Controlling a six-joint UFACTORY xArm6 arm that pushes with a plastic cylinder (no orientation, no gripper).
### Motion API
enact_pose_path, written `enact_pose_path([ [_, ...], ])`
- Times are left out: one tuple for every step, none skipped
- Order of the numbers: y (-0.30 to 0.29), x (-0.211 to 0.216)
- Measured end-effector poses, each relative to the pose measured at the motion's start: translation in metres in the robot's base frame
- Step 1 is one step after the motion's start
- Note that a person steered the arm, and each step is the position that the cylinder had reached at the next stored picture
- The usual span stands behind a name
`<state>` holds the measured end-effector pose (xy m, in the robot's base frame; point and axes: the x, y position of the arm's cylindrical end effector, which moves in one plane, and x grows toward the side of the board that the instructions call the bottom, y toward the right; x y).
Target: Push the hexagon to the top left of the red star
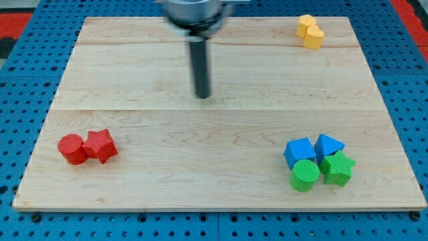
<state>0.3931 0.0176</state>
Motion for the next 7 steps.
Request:
enact_pose_path([
  [0.103,-0.036],
  [0.197,-0.068],
  [0.238,-0.127],
  [0.241,-0.183],
  [0.155,-0.184],
  [0.104,-0.141],
  [0.092,-0.085],
])
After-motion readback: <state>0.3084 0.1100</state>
